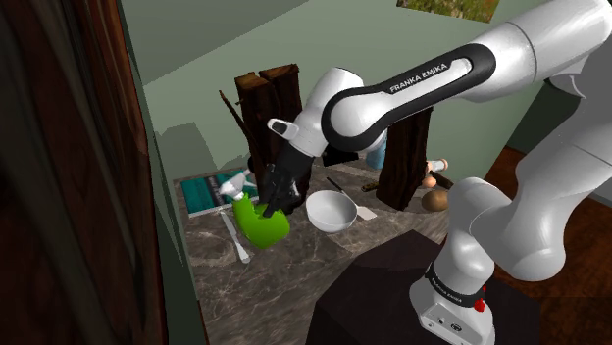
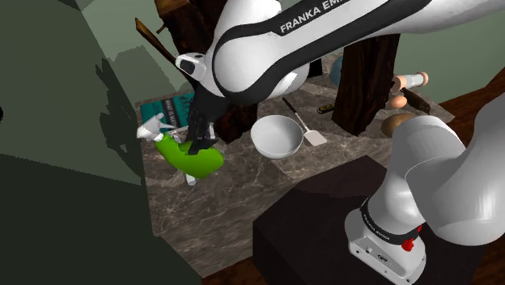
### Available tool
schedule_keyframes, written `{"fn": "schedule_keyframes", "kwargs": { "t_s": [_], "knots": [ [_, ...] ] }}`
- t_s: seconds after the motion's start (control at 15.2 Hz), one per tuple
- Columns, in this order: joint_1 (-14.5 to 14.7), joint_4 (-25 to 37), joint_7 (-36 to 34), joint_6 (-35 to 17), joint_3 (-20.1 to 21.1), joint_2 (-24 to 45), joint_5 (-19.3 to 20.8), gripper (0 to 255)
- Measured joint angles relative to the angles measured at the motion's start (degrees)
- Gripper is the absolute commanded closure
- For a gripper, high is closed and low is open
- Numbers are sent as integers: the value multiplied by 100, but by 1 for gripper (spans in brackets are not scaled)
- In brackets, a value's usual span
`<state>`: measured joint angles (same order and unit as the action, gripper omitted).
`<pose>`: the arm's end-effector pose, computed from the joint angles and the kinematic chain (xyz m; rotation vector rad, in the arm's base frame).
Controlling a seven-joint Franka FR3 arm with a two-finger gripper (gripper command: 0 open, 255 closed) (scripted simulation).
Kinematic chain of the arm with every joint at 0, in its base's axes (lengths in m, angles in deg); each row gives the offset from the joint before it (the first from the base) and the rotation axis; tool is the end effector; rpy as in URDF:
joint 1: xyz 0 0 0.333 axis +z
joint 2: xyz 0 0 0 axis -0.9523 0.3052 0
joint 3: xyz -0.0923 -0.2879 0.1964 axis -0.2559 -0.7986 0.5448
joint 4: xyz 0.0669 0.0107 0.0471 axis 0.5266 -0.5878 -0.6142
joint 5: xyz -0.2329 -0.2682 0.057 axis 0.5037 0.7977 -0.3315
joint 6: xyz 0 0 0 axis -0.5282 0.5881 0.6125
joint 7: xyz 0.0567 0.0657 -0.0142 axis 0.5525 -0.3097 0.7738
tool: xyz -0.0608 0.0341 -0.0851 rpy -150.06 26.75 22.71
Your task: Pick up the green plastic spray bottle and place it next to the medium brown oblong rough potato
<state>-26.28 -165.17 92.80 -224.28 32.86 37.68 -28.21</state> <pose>0.3548 0.2039 0.4763 -2.2305 -1.6337 -0.5885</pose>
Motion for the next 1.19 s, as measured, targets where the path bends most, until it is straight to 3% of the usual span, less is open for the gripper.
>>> {"fn": "schedule_keyframes", "kwargs": {
  "t_s": [1.19],
  "knots": [
    [-367, 849, -903, 1359, 273, -607, 756, 255]
  ]
}}
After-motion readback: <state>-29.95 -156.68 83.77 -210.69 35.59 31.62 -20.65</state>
